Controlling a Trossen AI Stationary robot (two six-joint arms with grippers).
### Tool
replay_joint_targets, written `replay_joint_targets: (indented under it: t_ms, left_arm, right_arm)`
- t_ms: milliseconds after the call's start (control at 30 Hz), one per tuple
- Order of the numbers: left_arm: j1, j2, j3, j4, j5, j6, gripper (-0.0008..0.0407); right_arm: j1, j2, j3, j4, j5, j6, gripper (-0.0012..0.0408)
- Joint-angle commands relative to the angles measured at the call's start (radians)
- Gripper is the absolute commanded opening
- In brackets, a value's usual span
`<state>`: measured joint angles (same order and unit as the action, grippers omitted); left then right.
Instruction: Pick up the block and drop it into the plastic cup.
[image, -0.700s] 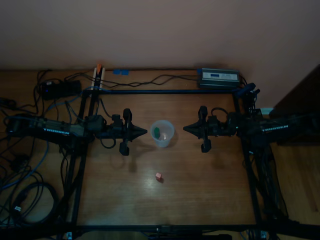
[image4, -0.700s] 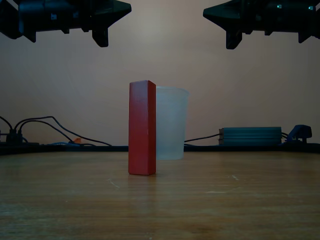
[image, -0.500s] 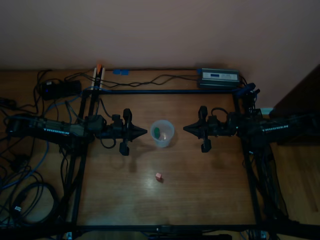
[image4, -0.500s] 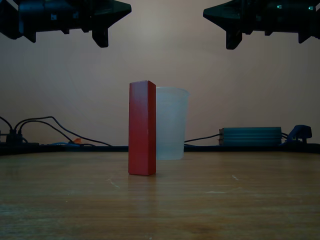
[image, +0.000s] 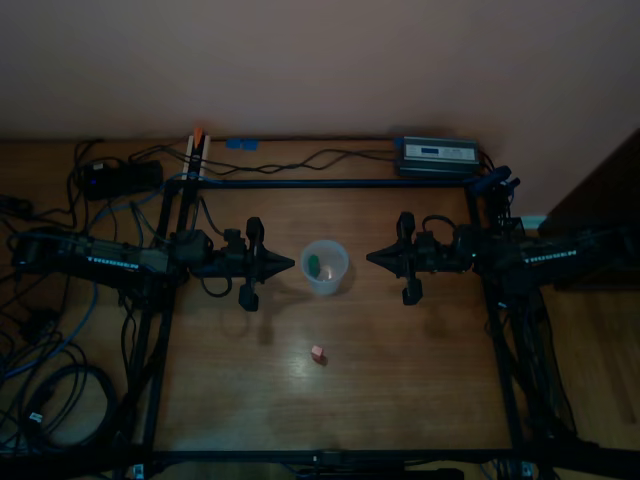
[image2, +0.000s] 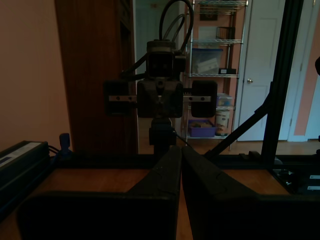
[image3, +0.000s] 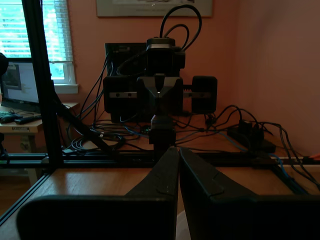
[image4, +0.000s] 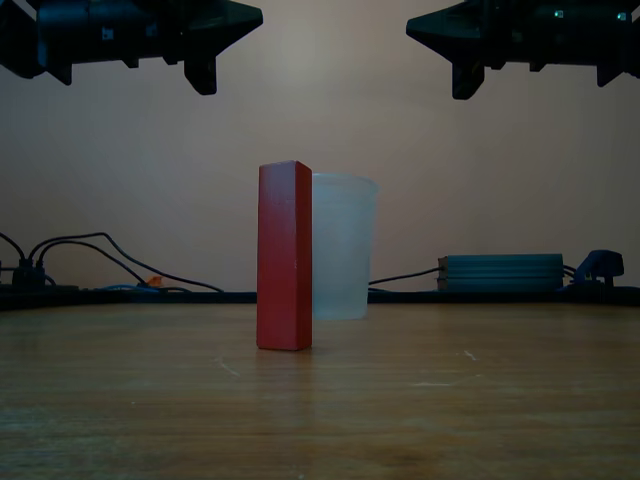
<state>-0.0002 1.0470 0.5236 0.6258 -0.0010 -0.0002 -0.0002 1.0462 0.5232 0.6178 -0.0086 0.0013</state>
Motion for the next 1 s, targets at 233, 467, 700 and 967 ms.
replay_joint_targets:
  t_ms: [233, 467, 700, 967]
  left_arm:
    - [0.000, 0.000, 0.000, 0.000, -0.001, 0.000, 0.0000]
    - [0.000, 0.000, 0.000, 0.000, -0.001, 0.000, 0.0000]
    - [0.000, 0.000, 0.000, 0.000, -0.001, 0.000, 0.0000]
    - [0.000, 0.000, 0.000, 0.000, -0.001, 0.000, 0.0000]
  right_arm:
    - [0.001, 0.000, 0.000, -0.131, -0.150, -0.003, 0.0000]
    - [0.030, 0.000, 0.000, -0.244, -0.191, -0.009, 0.0061]
    - [0.093, 0.000, 0.000, -0.253, -0.191, 0.003, 0.0236]
    - [0.161, 0.019, 0.000, -0.267, -0.152, 0.078, 0.0372]
